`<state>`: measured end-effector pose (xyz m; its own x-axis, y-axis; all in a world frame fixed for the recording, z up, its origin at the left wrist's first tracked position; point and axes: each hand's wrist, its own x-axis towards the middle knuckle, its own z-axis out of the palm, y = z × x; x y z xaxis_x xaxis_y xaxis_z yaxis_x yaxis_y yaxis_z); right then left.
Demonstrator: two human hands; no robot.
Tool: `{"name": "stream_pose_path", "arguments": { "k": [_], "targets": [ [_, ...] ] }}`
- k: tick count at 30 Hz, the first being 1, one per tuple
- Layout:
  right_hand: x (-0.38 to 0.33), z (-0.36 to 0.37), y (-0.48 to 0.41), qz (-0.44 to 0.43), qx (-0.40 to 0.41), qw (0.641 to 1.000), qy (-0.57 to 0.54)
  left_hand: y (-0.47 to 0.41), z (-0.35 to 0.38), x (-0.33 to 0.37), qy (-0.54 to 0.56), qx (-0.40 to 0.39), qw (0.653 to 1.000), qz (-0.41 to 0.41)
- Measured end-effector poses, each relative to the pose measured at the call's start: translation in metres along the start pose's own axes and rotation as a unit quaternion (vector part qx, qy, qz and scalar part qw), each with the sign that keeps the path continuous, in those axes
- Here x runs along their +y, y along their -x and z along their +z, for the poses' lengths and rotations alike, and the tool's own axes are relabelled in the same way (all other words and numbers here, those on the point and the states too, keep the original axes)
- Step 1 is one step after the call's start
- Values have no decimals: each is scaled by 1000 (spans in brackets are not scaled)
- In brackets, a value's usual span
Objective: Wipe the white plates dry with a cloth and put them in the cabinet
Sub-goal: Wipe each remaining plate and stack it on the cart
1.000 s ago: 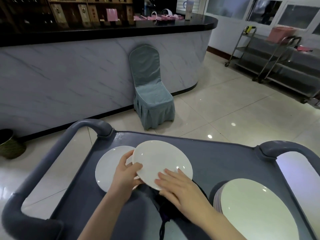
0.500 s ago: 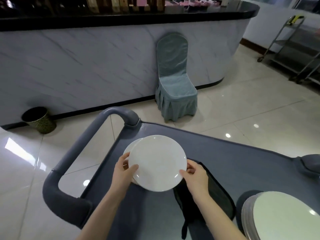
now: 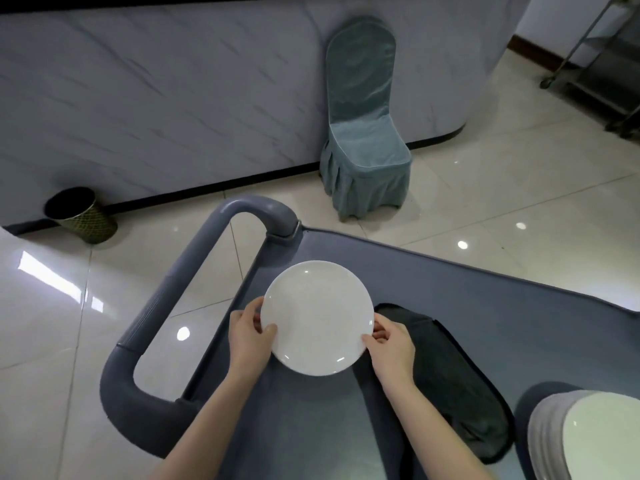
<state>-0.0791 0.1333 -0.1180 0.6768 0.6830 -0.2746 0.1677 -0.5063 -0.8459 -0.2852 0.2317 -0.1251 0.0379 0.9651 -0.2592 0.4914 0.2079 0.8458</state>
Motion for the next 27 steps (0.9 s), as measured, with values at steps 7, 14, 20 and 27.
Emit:
{"name": "stream_pose_path", "arguments": {
  "k": [7,14,20,27],
  "targets": [
    [1,5,-4,7,11,1000,5,0,0,0,-29,-23,999,10],
    [-4,-9,-6,5,-17,1000,2,10,-1,7,-58,-2,998,23],
    [-5,-79,19,-90,7,996,12,50,42,56,-30,-44,989,140],
    [40,-221,53,-116,147,973,134,120,150,114,0,-265,938,225]
  ]
}}
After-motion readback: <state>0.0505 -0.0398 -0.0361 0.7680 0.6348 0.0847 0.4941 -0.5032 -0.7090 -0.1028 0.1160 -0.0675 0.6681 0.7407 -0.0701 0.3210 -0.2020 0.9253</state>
